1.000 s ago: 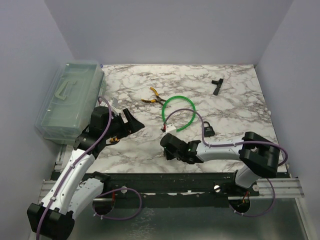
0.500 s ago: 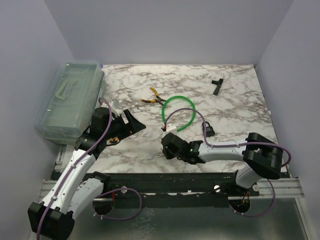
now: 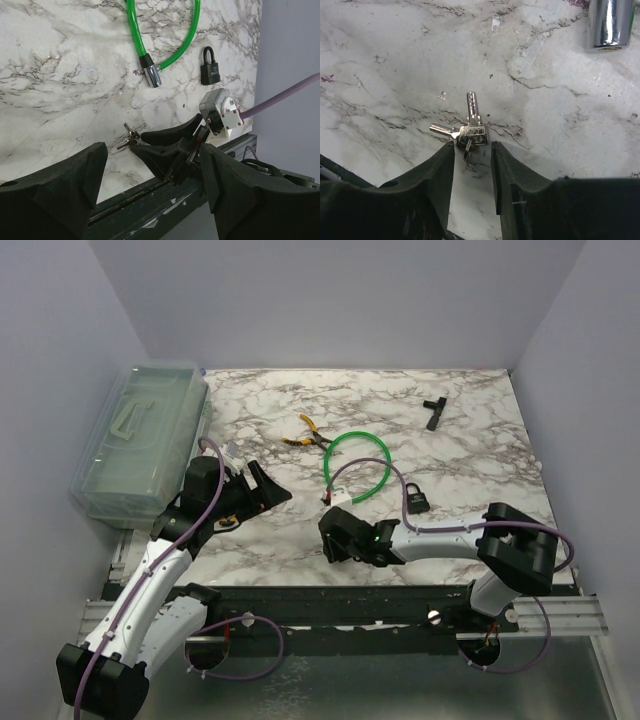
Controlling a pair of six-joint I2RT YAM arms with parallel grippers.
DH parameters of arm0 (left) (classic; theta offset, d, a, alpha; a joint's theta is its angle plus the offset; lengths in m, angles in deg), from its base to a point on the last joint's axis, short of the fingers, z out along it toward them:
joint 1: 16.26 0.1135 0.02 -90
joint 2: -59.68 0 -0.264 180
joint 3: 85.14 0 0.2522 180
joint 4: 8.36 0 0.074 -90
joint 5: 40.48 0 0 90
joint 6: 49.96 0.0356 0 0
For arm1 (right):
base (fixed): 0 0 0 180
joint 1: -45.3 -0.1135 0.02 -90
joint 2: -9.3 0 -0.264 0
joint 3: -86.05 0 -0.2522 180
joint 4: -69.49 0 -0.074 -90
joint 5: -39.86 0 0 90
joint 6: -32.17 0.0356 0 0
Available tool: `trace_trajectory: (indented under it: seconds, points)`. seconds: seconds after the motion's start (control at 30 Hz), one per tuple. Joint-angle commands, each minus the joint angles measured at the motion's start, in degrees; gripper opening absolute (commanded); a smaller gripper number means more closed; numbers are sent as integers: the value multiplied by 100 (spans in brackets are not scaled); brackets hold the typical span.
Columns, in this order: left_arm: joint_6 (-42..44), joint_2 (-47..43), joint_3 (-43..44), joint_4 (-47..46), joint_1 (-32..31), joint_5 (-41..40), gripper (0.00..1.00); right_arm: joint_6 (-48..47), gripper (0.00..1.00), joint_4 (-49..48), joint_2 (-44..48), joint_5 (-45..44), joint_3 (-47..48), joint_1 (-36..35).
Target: Unlock with the key
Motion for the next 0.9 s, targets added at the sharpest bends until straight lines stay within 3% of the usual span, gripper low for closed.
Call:
trace_trajectory:
  seconds: [0.0,0.23,0.37,0.57,0.87]
  points:
    - [54,-59,-48,-87,26,39,81,57,41,358,-272,120,315,-3]
    - [54,-101,-53,-86,27,25,81,197,36,541,-607,-6,446,-3]
    - [54,-130,-61,-88,29,52,81,250,25,538,-696,-10,430,-3]
    - [38,-141,-81,-86,24,43,81,247,1,456,-739,33,287,1]
    - [20,-151,-83,-100,23,134,81,106,0,-181,-282,70,-127,5]
